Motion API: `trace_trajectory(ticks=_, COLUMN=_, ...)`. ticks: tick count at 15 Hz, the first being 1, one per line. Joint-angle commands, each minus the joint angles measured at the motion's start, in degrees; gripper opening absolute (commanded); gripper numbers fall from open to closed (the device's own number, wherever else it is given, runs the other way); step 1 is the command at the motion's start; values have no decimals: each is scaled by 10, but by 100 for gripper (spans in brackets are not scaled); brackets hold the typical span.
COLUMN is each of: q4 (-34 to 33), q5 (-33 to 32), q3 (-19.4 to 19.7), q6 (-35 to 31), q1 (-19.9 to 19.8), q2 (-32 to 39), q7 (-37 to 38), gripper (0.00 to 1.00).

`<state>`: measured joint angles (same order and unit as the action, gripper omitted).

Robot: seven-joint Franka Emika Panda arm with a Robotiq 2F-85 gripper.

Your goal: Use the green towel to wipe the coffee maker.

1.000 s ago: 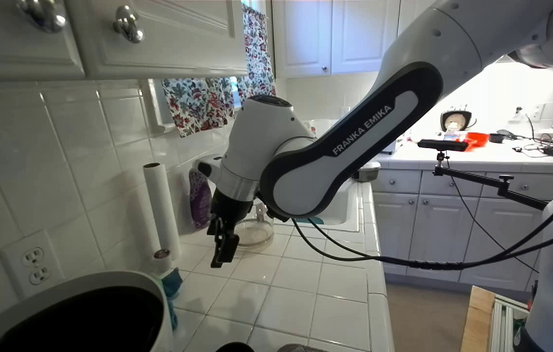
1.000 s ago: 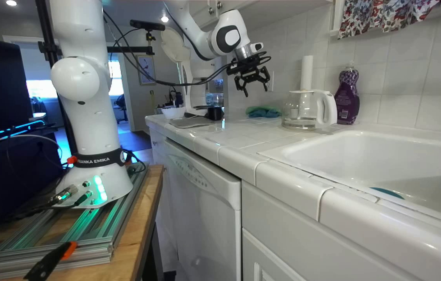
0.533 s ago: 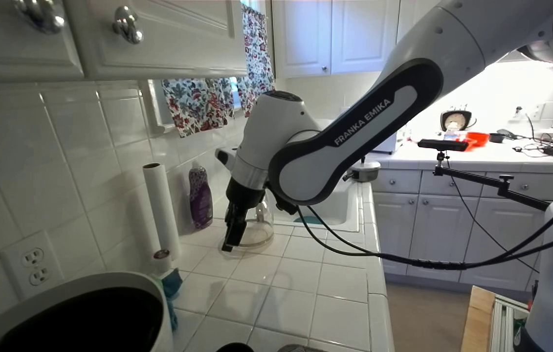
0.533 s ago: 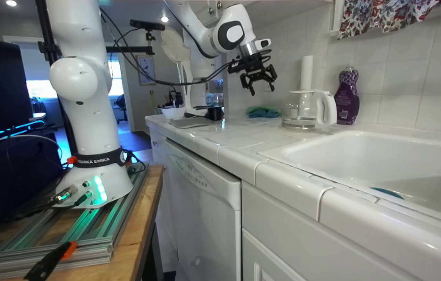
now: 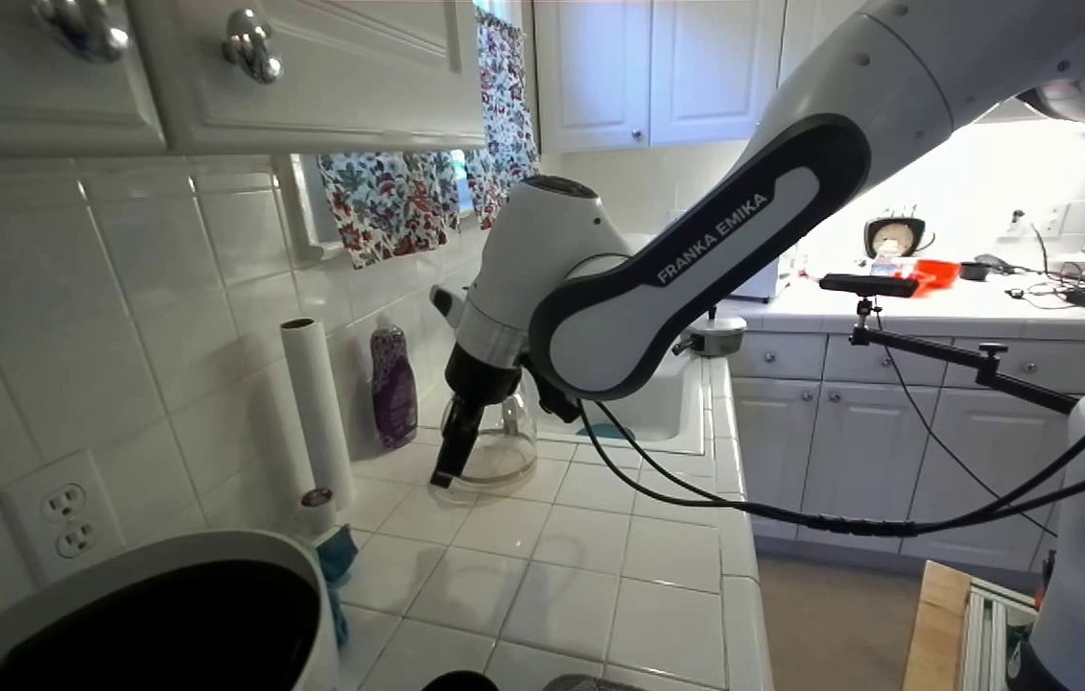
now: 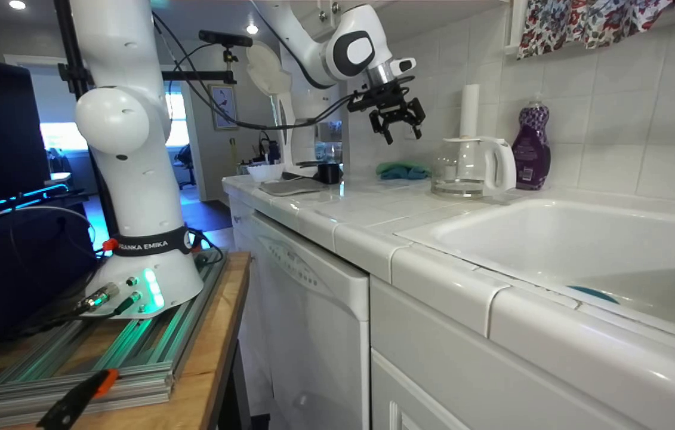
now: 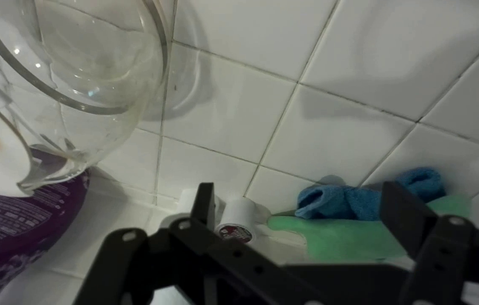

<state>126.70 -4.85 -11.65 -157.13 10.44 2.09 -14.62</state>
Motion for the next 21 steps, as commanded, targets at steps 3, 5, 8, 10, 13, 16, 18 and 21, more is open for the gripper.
trace_trajectory(ticks=3, q4=-22, q5=-28, q3=17, q6=10, q1=1, q2=17, q7=142, gripper=100)
trace_trajectory(ticks=5, q4=-24, q5=-3, q3=11, q6=30, q1=3, q2=18, q7=116, gripper=100)
trace_trajectory(ticks=8, q4=-34, q5=13, q3=-5, q6=24, q1=10, q2=35, q7=52, gripper=100)
trace_trajectory(ticks=10, q4=-59, q5=27, q3=-18, q6=19, q1=13, q2=62, q7=9, gripper=100)
trace_trajectory(ticks=13, q4=-112, q5=22, q3=-29, q6=24, q1=11, q2=108, q7=-28, gripper=100)
trace_trajectory(ticks=16, q4=-174, q5=18, q3=-39, q6=37, q1=9, q2=155, q7=-50, gripper=100)
trace_trajectory(ticks=18, q4=-211, q5=14, q3=-47, q6=56, q1=11, q2=183, q7=-66, gripper=100)
trace_trajectory(ticks=21, q4=-255, q5=23, q3=-73, q6=100, q1=11, q2=219, q7=-107, gripper=100)
